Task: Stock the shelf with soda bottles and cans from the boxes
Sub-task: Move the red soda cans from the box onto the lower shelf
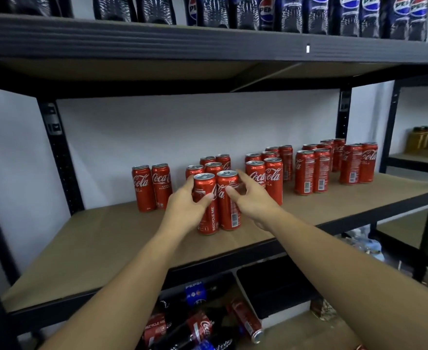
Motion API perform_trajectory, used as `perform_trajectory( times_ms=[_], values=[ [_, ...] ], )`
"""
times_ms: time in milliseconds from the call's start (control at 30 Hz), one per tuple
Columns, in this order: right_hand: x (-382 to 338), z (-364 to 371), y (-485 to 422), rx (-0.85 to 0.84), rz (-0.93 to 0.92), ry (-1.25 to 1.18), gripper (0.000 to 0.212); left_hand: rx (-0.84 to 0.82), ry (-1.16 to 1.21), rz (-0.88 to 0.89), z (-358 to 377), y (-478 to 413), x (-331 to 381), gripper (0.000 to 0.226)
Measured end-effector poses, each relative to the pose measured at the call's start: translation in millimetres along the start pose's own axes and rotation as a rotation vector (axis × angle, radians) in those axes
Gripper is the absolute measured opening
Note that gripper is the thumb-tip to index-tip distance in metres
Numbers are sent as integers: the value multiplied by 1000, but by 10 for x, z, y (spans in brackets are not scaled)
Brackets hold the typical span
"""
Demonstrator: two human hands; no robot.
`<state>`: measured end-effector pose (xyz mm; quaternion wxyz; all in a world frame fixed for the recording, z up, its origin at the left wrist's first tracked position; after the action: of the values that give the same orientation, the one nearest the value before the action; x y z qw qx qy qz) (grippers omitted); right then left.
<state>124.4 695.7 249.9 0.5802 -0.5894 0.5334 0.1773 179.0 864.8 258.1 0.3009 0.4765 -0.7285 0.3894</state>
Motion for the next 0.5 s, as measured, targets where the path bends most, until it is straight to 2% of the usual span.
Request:
perform_trajectory(
  times_ms=[133,267,367,500],
  values=[
    [-73,-24,131,-75,8,62,57,-28,-42,-25,-25,137,-53,54],
    [-217,-86,435,-189,-93,390,61,-49,-101,-24,-40,357,-82,59],
    [-302,-171,744,-273,-195,603,58,-83,-147,-39,-9,567,-61,54],
    [-312,-370,1192,-366,-186,786,62,-130,-216,14,110,928,41,56]
  ],
)
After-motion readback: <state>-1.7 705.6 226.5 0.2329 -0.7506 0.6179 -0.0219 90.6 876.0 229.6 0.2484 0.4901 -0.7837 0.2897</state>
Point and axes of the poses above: each hand's wrist, its own y-axis away from the middle knuckle, its own z-axis out of the palm, x = y × z, the point moved 5 cm from there along -y, towards the middle knuckle, and after that the axes turned 14 degrees about -z, right-handed, at the moved point
